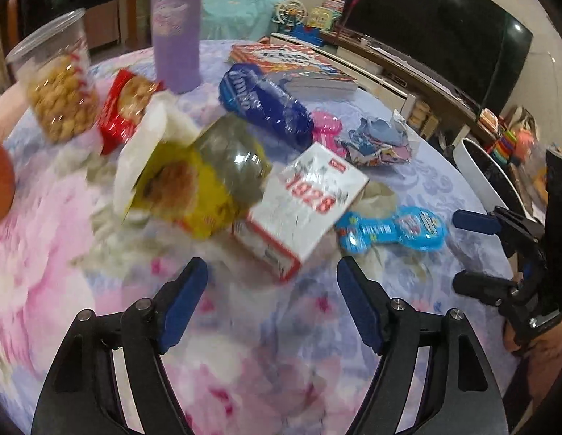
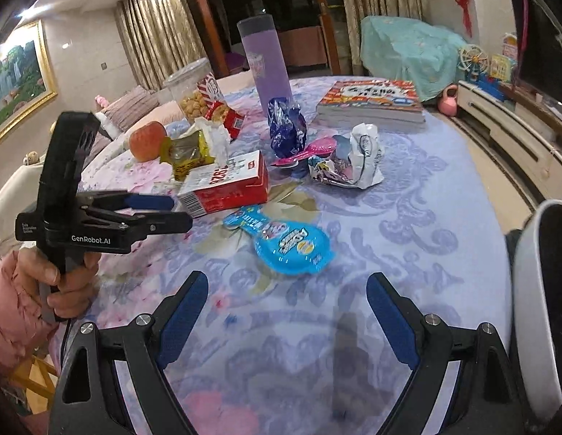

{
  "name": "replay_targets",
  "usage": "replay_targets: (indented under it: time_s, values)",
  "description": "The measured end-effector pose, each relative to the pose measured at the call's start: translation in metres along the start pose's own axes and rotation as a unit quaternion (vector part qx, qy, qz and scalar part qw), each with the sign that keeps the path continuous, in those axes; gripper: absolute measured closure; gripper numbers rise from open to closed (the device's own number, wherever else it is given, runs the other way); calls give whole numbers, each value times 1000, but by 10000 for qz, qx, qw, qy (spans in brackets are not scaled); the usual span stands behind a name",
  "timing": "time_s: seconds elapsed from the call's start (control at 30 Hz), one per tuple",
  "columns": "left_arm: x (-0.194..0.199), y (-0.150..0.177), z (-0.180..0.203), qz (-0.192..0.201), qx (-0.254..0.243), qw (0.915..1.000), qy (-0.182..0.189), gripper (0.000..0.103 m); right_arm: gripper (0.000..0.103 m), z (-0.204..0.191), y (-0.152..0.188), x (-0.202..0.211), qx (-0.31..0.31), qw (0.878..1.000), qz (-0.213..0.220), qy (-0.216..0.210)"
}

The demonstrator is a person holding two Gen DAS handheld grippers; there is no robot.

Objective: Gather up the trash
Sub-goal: 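Move both open tools back toward the table items, then grasp the white milk carton with the left tool while the right tool grasps the blue candy package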

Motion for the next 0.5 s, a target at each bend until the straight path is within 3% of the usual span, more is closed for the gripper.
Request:
replay_targets:
  time_s: [0.23,0.27,0.33,0.4,0.5]
  values:
    - [-14,-8,3,58,-248,9996,72,28,14,-4,-9,-27,281,9990,-267,-209]
    - [-14,-8,3,95,-242,9996,98,29,18,-5,-10,-30,314,9988,-316,-210]
    - [-14,-9,4,119,-232,9995,180,50,32,-5,-9,-35,360,9984,-414,-165]
    - [-13,-8,6,113,-266,9994,214,51,48,-2,-8,-39,353,9981,-496,-42]
    - [-9,-6,12,167,-408,9989,161,52,49,0,-8,-35,296,9987,-425,-19]
Point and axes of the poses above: each gripper's, at about its wrist camera, not at the fingertips, and x roughly against the way its jaws point, z to its right, y to its underside, the point moved 4 cm from there along -x, roughly the way its jaws point, and after that the axes turned 9 degrees about z, right-handed, at the moved point
